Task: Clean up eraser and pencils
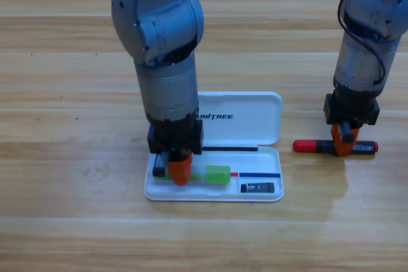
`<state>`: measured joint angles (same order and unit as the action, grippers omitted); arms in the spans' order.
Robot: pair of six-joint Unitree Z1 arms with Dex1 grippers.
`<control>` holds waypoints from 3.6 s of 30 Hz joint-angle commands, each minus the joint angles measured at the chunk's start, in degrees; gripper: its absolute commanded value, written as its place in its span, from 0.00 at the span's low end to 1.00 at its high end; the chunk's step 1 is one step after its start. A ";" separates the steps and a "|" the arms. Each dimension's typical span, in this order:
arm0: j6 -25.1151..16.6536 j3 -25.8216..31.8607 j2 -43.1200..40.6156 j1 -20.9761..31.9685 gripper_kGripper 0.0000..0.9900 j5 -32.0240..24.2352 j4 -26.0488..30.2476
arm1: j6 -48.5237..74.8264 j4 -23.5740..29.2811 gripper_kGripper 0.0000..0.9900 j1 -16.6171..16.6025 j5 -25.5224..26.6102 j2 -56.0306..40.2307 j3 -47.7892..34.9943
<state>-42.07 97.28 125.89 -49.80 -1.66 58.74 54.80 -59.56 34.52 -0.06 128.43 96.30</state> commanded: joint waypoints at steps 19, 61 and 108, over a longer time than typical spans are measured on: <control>0.77 -3.94 -3.90 -0.56 1.00 1.22 1.03 | -4.35 -8.47 0.00 10.13 1.21 -9.96 1.79; -12.95 -28.90 -27.81 22.12 1.00 2.71 -8.29 | -11.11 -12.95 0.00 19.98 0.50 13.51 29.03; -7.50 -5.70 1.11 29.94 0.00 -32.09 -19.10 | -32.38 0.85 1.00 21.38 23.00 -39.31 -4.72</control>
<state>-50.24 93.98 121.81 -19.23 -31.61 40.22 22.66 -60.24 54.40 23.77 91.34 94.09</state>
